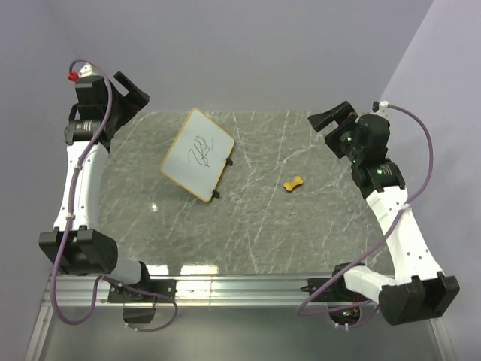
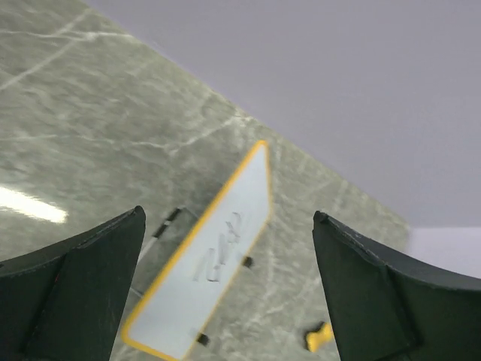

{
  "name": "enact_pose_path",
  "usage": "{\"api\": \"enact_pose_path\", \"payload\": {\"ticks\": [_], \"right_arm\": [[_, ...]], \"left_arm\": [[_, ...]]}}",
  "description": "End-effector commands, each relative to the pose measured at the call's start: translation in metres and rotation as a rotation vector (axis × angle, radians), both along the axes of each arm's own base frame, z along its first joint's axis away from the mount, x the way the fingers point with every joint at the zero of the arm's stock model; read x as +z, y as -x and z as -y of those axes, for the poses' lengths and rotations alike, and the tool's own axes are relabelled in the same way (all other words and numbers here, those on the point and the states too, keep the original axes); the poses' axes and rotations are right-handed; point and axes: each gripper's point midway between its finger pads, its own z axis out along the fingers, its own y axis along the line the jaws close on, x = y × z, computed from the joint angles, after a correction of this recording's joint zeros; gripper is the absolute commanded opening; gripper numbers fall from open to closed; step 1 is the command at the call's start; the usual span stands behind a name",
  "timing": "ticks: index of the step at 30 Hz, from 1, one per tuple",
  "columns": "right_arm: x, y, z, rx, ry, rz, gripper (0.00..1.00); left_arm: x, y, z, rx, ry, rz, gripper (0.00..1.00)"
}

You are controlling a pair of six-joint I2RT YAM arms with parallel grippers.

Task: Erase the whiteboard

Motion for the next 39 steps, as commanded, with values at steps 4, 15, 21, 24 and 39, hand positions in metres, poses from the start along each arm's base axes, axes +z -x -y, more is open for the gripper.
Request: {"api": "enact_pose_path", "payload": {"ticks": [4, 15, 21, 24, 39], "right_arm": [[0.004, 0.046, 0.003, 0.021, -0.003, 0.007, 1.0], [-0.042, 0.058, -0.03, 0.182, -0.089, -0.065, 1.0], [-0.048, 0.045, -0.039, 0.211, -0.088, -0.137, 0.99], [-0.076, 0.032, -0.02, 0.124, -0.029, -0.341, 0.96], [-0.228, 0.034, 0.002, -0.023, 0.148, -0.994, 0.72]], "left_arm": [[0.043, 0.015, 0.049, -0.197, 0.36, -0.019, 0.99], [0.014, 0.068, 0.068, -0.293, 0.537, 0.027, 0.99], [-0.062, 0.087, 0.081, -0.26, 0.938, -0.073, 0.99], [-0.079, 0.091, 0.055, -0.086, 0.659, -0.154, 0.99], [-0.031, 0.112, 0.034, -0.047, 0.075, -0.143, 0.99]]}}
